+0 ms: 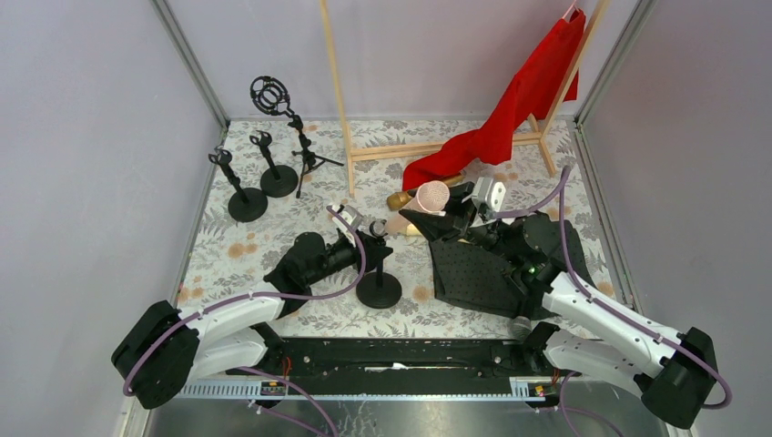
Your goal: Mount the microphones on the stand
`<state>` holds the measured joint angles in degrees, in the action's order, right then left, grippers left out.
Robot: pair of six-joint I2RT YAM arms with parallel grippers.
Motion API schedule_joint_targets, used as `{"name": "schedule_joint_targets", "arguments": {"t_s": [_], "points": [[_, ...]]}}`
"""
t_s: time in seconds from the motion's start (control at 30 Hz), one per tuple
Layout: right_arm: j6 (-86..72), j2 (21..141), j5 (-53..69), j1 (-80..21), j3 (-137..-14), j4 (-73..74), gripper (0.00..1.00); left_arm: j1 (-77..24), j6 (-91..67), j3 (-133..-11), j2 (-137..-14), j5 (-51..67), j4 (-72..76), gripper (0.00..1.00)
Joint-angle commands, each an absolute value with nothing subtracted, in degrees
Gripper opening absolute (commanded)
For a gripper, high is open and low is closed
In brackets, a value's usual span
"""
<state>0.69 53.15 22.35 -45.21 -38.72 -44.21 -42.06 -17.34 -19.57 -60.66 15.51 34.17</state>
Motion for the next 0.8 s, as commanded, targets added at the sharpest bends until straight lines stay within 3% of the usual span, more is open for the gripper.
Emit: {"name": "schedule_joint_targets", "arguments": {"t_s": [0.0, 0.77], "points": [[-1.3, 54.3, 25.8, -45.2, -42.9, -50.2, 0.00, -42.3, -17.0, -22.8, -60.3, 14.1, 38.1, 0.00], [3.8, 60.2, 25.5, -46.1, -41.6, -51.1, 0.00, -42.8, -17.8, -23.0, -62.3, 14.9, 38.2, 0.00]]}}
